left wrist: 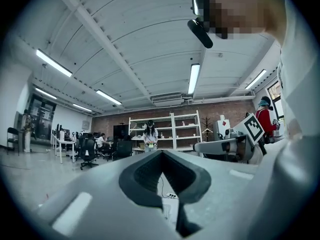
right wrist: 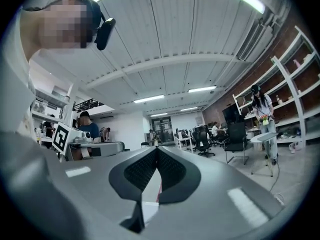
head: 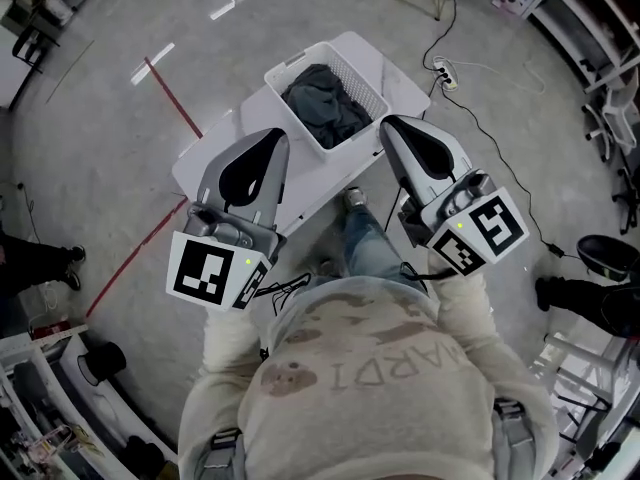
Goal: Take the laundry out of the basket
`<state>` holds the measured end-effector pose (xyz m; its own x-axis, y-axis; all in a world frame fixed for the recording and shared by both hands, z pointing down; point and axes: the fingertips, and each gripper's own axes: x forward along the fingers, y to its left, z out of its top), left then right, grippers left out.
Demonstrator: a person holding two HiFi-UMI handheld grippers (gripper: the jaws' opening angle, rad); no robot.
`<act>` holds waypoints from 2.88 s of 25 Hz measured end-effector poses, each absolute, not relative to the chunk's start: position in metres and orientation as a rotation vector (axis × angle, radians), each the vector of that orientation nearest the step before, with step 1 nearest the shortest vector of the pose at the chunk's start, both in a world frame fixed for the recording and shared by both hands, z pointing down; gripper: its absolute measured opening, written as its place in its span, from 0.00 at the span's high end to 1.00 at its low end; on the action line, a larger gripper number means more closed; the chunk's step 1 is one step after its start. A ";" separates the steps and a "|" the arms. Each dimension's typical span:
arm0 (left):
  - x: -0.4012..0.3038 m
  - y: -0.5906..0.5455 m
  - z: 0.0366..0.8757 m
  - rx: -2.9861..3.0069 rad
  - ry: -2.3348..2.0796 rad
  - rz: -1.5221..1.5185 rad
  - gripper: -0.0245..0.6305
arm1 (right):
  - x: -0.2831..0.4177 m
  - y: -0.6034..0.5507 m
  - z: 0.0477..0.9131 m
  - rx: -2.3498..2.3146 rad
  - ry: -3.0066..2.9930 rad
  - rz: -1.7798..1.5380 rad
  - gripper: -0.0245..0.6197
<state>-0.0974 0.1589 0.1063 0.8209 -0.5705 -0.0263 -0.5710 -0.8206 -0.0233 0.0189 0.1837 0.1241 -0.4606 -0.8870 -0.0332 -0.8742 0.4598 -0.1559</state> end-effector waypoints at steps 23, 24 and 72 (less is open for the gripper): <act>-0.091 -0.023 0.136 -2.840 1.467 0.013 0.96 | 0.032 -0.066 0.209 -1.156 2.979 -0.450 0.92; -0.093 -0.029 0.140 -2.838 1.491 0.013 0.96 | 0.031 -0.074 0.217 -1.143 2.995 -0.470 0.92; -0.064 -0.170 0.431 -3.167 1.393 -0.322 0.96 | 0.006 -0.129 0.628 -1.169 3.327 -1.371 0.51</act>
